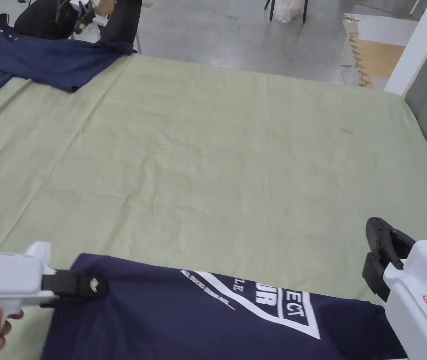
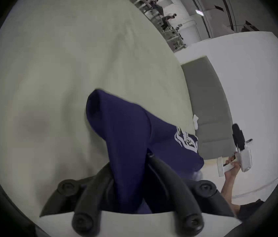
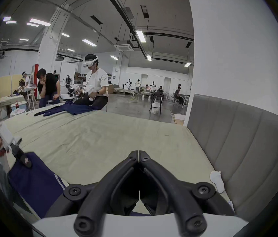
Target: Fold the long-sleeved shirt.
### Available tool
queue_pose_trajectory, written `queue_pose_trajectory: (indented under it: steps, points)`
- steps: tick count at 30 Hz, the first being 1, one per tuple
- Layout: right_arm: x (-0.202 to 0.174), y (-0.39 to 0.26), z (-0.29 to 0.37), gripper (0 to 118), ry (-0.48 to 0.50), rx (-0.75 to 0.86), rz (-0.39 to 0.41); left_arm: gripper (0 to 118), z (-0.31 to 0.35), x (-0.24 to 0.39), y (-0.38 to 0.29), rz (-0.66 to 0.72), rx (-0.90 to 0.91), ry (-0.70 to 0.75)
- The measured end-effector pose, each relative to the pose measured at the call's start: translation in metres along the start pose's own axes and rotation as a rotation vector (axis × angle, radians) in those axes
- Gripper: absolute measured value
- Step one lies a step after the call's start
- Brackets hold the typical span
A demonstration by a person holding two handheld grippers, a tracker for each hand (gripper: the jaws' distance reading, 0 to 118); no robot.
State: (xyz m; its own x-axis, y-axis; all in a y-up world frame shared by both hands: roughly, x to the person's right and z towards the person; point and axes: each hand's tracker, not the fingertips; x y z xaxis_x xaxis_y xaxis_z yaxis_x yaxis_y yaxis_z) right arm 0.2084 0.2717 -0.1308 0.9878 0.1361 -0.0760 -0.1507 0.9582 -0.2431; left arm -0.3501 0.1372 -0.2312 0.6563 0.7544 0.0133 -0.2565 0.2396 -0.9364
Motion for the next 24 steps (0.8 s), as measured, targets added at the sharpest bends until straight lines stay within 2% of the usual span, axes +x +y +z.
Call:
queue_pose_trajectory:
  steps: [2, 3, 8, 10, 12, 15, 17, 19, 24]
  points:
    - [-0.001, 0.002, -0.005, 0, 0.006, -0.007, 0.006, 15, 0.032, -0.005, 0.024, 0.012, 0.041, 0.048]
    - [-0.002, 0.004, -0.008, 0, 0.012, -0.008, 0.009, 15, 0.052, -0.009, 0.036, -0.02, 0.065, 0.111]
    - [-0.009, 0.008, -0.021, 0, 0.03, -0.011, 0.022, 15, 0.139, -0.026, 0.077, 0.004, 0.182, 0.317]
    - [-0.014, 0.009, -0.026, 0, 0.034, -0.009, 0.022, 15, 0.165, -0.027, 0.084, 0.035, 0.245, 0.365]
    - [-0.019, 0.009, -0.029, 0, 0.042, -0.008, 0.029, 15, 0.173, -0.016, 0.079, 0.006, 0.231, 0.341]
    - [-0.023, 0.008, -0.032, 0, 0.068, -0.012, 0.013, 15, 0.152, 0.015, 0.057, -0.075, 0.185, 0.321]
    - [-0.026, 0.007, -0.032, 0, 0.069, -0.015, 0.016, 15, 0.128, 0.031, 0.042, -0.091, 0.162, 0.23]
    - [-0.03, 0.006, -0.03, 0, 0.057, -0.012, 0.052, 15, 0.092, 0.055, 0.023, -0.116, 0.136, 0.165]
    - [-0.029, 0.005, -0.02, 0, 0.047, -0.008, 0.067, 15, -0.011, 0.108, -0.016, -0.154, 0.079, 0.057]
